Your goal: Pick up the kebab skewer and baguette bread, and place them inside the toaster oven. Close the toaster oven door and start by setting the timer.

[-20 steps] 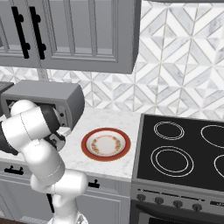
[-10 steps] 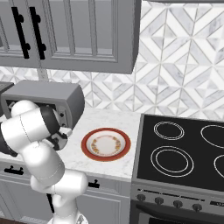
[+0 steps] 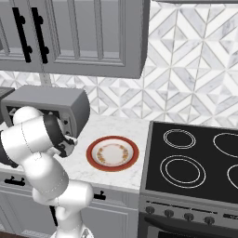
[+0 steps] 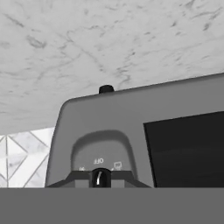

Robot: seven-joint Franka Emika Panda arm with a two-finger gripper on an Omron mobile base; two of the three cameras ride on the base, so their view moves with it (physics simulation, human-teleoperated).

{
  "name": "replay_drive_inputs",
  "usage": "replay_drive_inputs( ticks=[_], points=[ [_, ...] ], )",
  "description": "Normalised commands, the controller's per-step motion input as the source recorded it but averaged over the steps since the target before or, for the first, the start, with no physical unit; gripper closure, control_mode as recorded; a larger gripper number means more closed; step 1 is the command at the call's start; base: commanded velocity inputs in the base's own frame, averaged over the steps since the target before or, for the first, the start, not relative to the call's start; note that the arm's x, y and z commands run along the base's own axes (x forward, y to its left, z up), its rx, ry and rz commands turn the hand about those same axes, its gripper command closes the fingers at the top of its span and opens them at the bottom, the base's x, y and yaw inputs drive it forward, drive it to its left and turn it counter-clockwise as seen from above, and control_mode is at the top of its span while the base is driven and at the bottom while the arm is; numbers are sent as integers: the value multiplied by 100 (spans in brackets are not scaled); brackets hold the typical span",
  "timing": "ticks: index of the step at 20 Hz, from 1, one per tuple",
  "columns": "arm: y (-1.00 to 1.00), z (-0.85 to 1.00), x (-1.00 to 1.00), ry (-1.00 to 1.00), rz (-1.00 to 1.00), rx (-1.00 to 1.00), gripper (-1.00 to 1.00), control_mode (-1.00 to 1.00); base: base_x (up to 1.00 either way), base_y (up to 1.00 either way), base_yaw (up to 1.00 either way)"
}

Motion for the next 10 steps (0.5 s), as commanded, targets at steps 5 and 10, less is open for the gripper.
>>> replay_drive_inputs(
  ticks=[5,10],
  points=[
    [0,26,51,-3,0,20,100,-100,0,0,0],
    [0,28,57,-3,0,20,100,-100,0,0,0]
  ],
)
